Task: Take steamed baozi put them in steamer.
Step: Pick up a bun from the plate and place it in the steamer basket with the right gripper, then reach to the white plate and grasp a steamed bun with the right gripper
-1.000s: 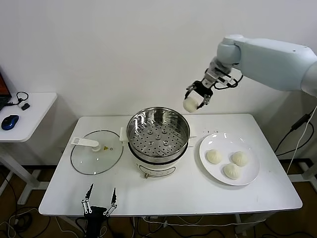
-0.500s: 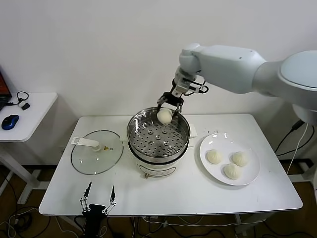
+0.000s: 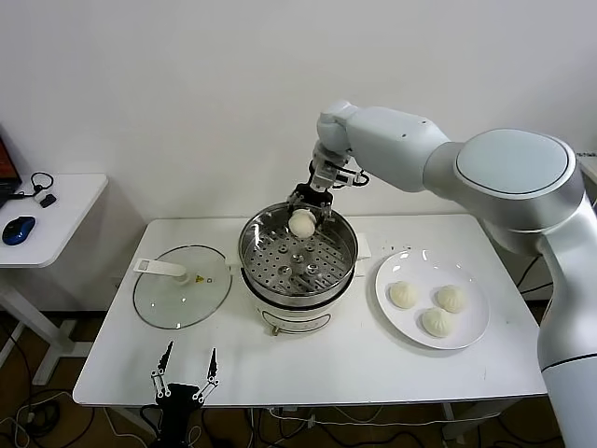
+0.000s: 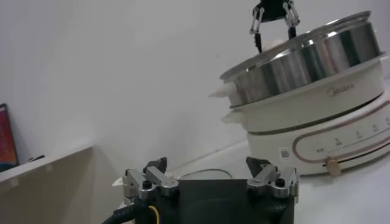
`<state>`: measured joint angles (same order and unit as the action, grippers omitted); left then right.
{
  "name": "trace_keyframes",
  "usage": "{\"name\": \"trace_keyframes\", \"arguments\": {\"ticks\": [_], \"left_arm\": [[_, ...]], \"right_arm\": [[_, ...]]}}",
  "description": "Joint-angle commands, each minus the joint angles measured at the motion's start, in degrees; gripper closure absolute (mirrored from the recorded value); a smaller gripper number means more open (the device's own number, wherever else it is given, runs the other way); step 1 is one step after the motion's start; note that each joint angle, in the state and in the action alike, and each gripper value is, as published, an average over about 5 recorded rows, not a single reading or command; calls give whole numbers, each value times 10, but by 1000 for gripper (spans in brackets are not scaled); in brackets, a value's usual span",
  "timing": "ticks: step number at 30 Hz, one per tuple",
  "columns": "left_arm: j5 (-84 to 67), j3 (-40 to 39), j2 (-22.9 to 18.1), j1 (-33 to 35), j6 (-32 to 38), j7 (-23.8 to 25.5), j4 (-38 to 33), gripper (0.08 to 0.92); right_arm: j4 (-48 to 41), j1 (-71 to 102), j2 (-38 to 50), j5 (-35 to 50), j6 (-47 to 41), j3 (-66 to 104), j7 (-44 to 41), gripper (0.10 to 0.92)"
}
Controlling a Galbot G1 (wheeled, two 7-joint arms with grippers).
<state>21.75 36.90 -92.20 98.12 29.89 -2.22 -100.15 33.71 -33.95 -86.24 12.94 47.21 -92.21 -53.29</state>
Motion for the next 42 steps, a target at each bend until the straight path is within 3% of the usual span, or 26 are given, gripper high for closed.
{"name": "trace_keyframes", "arguments": {"ticks": [1, 12, 20, 26, 37, 42], "left_arm": [[0, 0, -28, 0, 0, -1, 2, 177], [0, 0, -28, -1, 2, -1, 2, 177], [3, 1, -28, -1, 1, -4, 2, 177], [4, 3, -28, 1, 0, -6, 0, 177], [11, 3, -28, 3, -2, -6, -4, 177], [10, 5, -28, 5, -3, -5, -5, 177]], "right_arm": [[-55, 43, -25, -24, 28, 30, 2, 347], [-56, 45, -30, -28, 28, 28, 3, 345], [-56, 52, -22, -39, 28, 52, 21, 211], [-29, 35, 7, -34, 28, 66, 19, 203], [39, -69, 79, 126, 19, -51, -28, 203], [121, -137, 126, 212, -117, -136, -14, 203]]}}
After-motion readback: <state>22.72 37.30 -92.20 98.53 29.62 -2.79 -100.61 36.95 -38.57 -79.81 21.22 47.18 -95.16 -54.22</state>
